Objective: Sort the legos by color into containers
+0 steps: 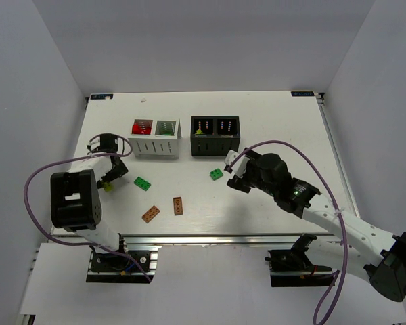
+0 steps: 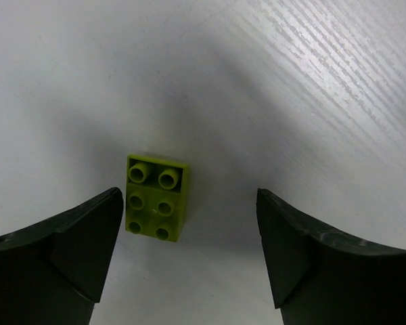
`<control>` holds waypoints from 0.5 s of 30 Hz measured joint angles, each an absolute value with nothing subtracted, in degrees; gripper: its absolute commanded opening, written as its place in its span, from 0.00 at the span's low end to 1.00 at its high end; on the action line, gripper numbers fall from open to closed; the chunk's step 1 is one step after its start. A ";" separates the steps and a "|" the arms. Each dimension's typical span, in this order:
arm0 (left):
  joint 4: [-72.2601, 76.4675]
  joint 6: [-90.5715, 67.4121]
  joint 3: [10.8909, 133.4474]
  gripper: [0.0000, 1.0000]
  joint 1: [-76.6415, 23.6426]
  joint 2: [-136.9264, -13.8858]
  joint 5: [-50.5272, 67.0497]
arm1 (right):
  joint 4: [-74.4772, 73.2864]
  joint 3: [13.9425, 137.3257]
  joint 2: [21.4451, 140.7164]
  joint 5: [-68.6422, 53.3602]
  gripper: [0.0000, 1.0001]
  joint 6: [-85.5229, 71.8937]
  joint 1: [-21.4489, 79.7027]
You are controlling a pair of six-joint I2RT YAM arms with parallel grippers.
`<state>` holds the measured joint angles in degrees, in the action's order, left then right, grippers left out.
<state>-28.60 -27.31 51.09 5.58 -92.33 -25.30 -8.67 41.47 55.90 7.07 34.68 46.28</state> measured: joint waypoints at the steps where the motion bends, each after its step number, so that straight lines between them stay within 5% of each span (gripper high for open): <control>1: -28.69 -27.29 51.09 0.85 5.63 -92.75 -25.15 | -8.54 41.47 55.90 7.44 0.83 34.68 46.26; 8: -28.18 -26.89 51.16 0.51 6.72 -93.21 -23.64 | -8.27 41.47 55.90 8.86 0.83 34.70 46.26; 15: -28.01 -26.30 51.16 0.31 7.16 -93.10 -20.99 | -7.77 41.47 55.90 8.91 0.83 34.70 46.26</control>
<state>-28.01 -26.30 51.16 7.16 -93.10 -20.99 -7.77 41.47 55.90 8.91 34.70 46.26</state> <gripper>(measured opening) 0.470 0.831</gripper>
